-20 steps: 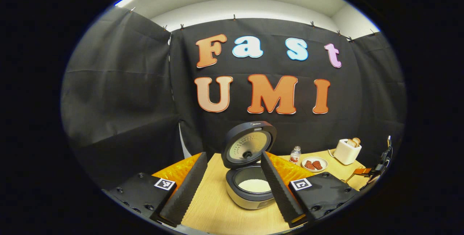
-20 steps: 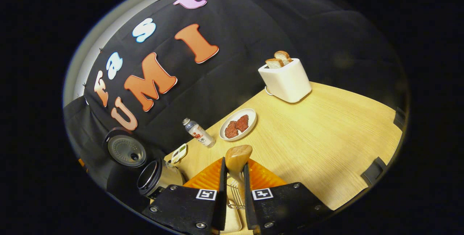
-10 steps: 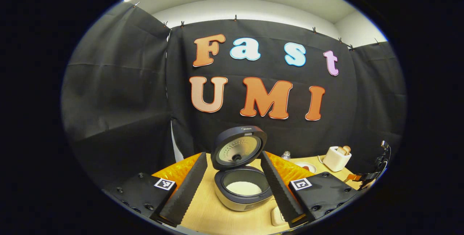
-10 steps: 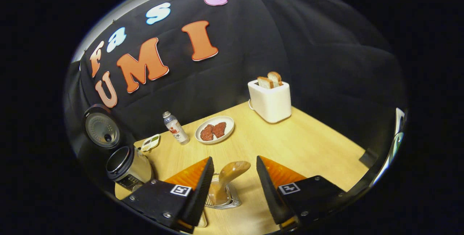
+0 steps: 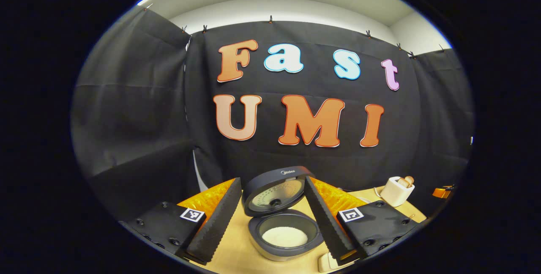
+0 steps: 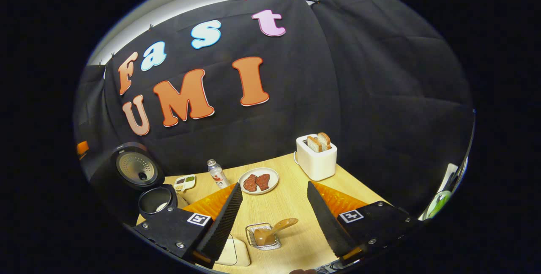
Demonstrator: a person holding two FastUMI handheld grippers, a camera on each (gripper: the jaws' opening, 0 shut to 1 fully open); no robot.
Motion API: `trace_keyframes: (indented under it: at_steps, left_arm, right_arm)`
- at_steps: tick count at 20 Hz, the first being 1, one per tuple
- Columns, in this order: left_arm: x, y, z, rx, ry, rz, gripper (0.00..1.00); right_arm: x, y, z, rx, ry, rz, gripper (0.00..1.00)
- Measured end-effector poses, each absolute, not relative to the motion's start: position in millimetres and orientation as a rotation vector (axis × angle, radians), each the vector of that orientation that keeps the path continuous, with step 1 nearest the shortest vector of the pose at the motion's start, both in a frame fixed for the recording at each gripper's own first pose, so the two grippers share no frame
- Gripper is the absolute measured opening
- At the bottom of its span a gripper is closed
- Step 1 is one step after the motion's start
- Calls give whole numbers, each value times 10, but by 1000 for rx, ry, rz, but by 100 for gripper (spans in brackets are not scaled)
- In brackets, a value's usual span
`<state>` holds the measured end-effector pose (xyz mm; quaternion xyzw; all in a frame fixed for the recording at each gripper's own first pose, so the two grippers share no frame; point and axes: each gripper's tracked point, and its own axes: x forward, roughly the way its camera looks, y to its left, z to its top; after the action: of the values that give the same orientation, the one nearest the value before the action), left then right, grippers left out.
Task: Close the left gripper, press the button to open the rice cooker; take a wooden spoon from the chopstick holder with the right hand, scoop a spoonful of rice and pour it into the rice cooker, then put the wooden spoon back into the chopstick holder.
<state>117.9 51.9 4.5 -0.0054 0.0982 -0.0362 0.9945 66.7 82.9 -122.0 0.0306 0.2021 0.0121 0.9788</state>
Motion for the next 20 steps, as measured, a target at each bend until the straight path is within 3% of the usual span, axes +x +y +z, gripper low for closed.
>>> trace_keyframes:
  at_steps: [5, 12, 16, 20]
  left_arm:
    - [2116, 442, 53, 23, 207, -111, 99]
    - [3187, 311, -524, 91, 345, -129, 99]
    - [3322, 304, -972, 44, 452, -115, 99]
    - [3119, 167, -1030, -8, 450, -172, 100]
  right_arm:
    - [493, 971, -962, 35, 373, 84, 95]
    - [421, 826, -724, 12, 328, 28, 95]
    - [410, 727, -609, 45, 298, -8, 95]
    - [355, 664, -675, 50, 299, -27, 95]
